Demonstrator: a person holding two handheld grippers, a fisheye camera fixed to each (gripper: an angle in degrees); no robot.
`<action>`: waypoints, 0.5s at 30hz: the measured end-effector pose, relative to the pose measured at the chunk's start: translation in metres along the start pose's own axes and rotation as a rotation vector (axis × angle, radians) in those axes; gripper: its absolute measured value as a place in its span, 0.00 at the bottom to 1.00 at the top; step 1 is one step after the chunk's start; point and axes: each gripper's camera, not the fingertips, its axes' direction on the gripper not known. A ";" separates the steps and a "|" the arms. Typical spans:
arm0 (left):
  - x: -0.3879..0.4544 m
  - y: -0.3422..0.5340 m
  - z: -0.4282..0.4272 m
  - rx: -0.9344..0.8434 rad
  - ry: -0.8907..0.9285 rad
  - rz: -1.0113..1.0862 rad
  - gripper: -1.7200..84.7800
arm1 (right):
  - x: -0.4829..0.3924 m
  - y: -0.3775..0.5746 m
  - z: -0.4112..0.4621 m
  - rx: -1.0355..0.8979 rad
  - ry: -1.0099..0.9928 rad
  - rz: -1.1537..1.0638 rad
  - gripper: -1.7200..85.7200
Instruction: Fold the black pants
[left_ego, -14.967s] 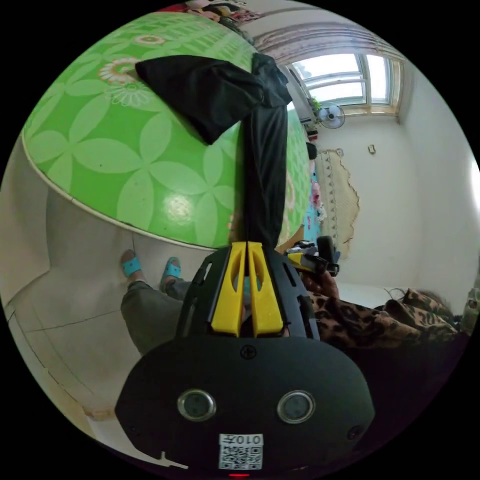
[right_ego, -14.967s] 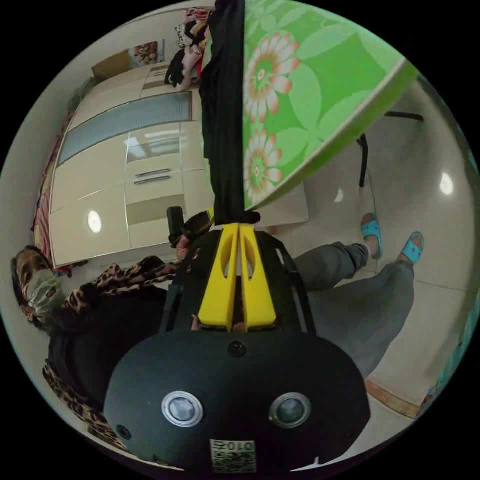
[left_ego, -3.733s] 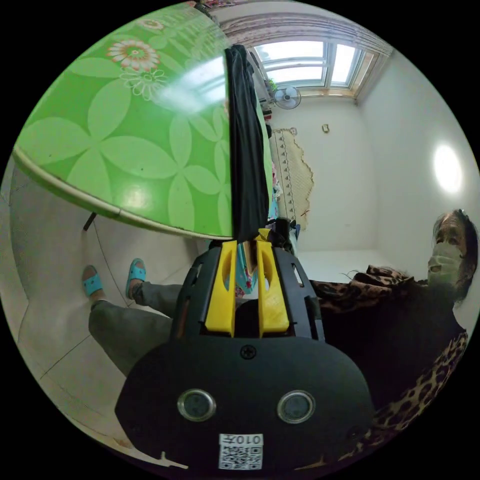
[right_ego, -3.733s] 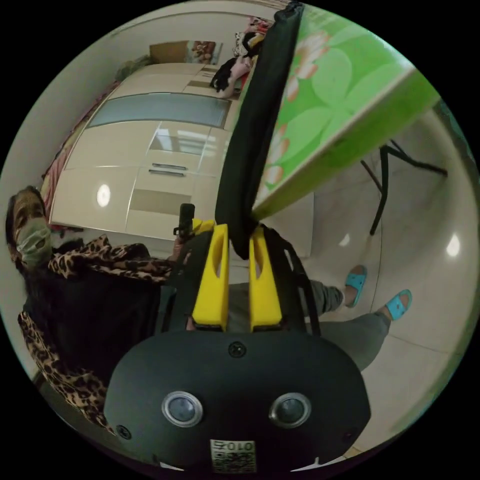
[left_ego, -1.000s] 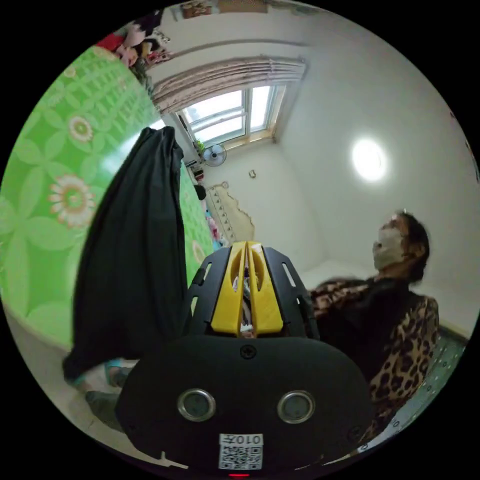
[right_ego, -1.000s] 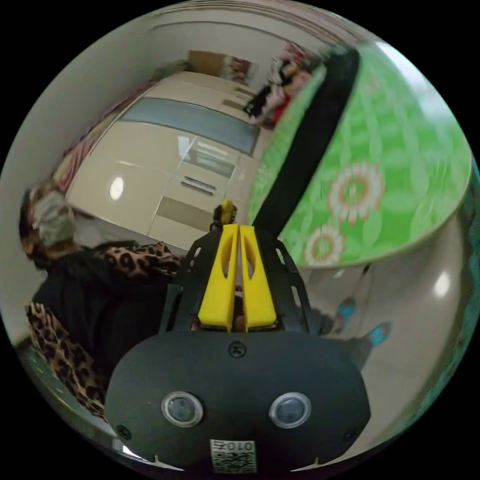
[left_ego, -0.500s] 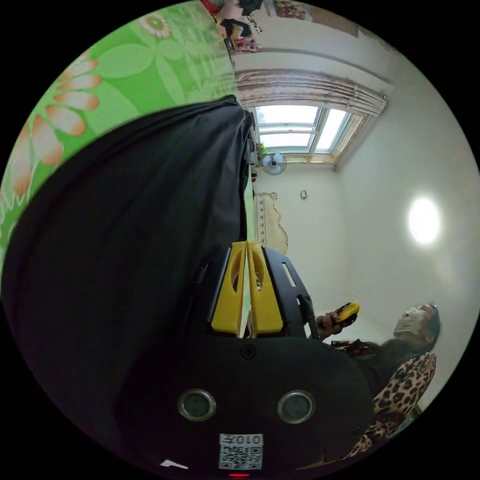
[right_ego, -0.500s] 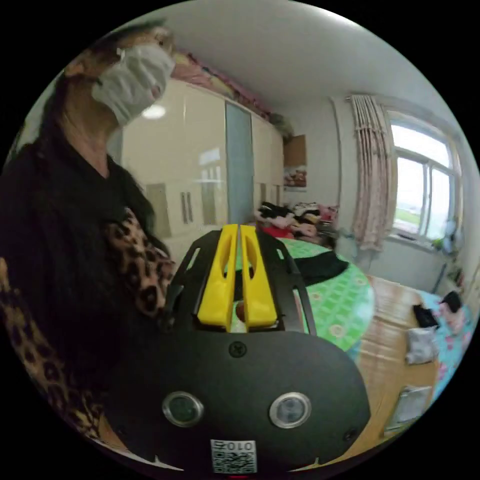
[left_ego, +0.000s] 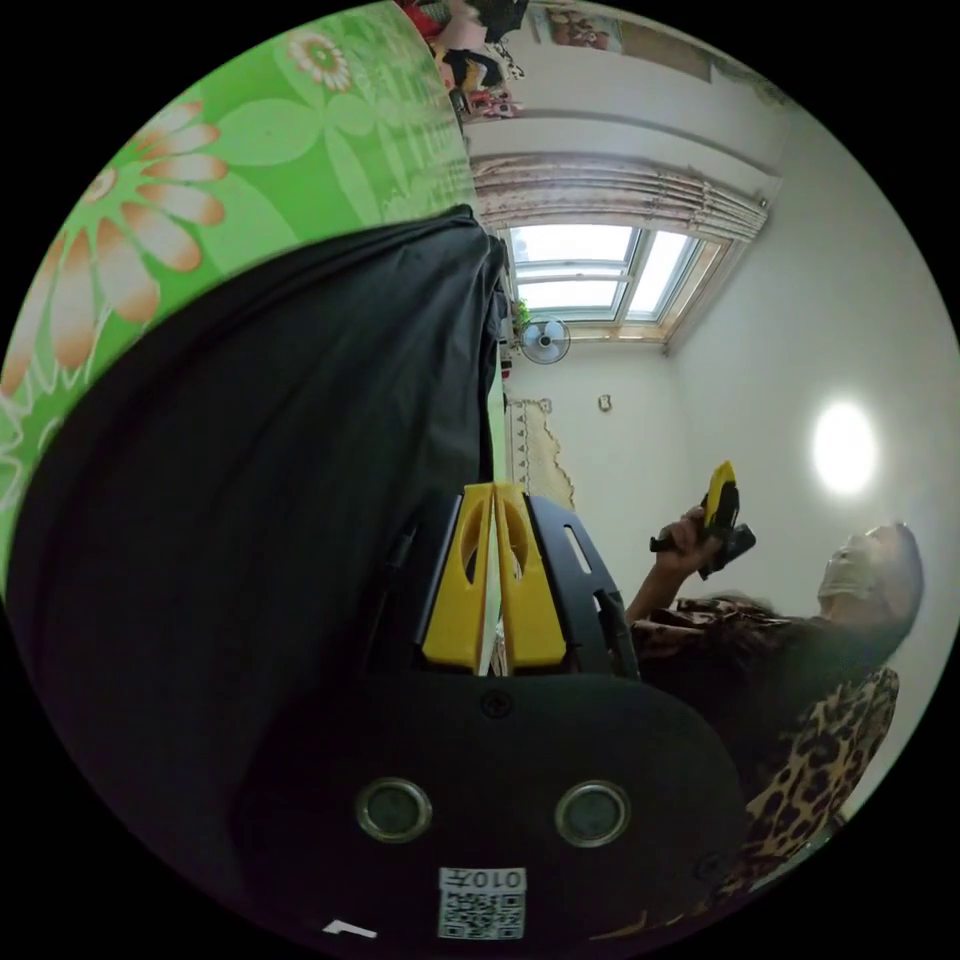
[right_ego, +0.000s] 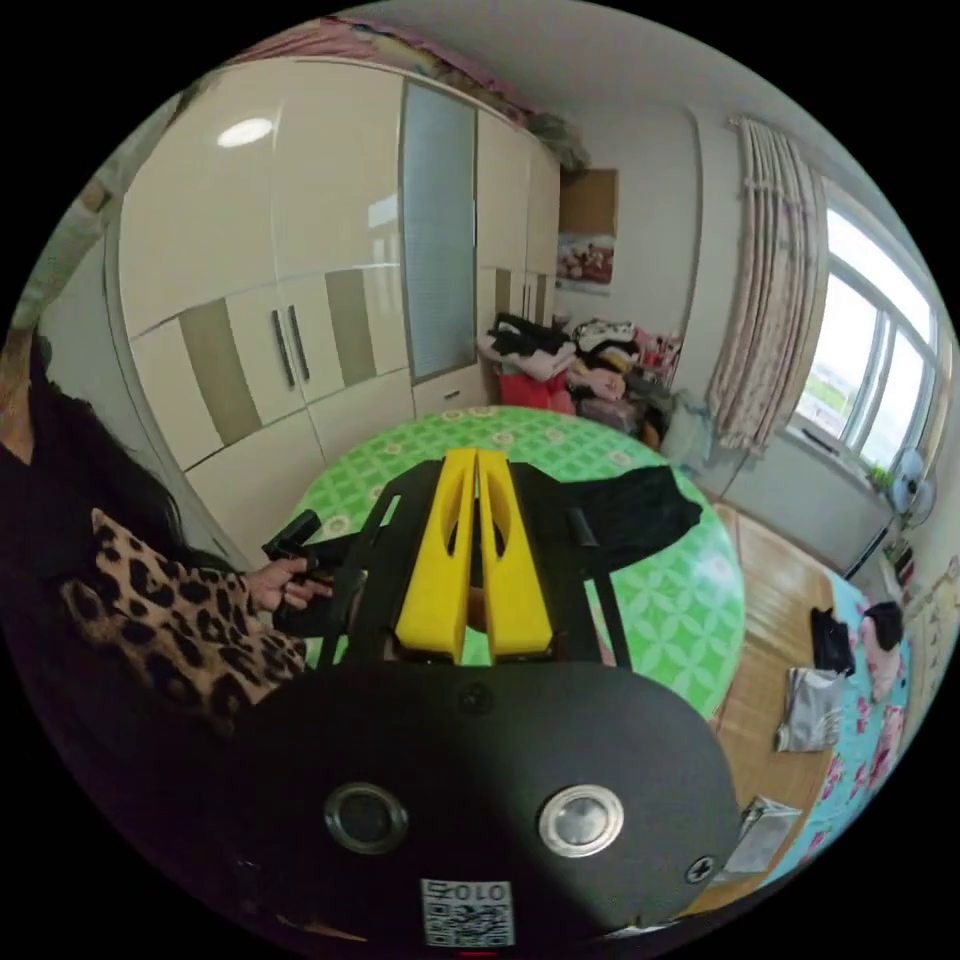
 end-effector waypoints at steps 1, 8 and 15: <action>0.001 0.000 0.000 0.000 0.001 -0.001 0.02 | 0.016 0.001 0.009 -0.058 -0.021 0.033 0.04; 0.070 0.011 0.004 0.121 -0.090 0.153 0.02 | 0.152 0.074 0.002 -0.239 -0.100 0.282 0.05; 0.139 0.035 0.121 0.266 -0.186 0.117 0.02 | 0.294 0.100 -0.059 -0.191 -0.348 0.401 0.05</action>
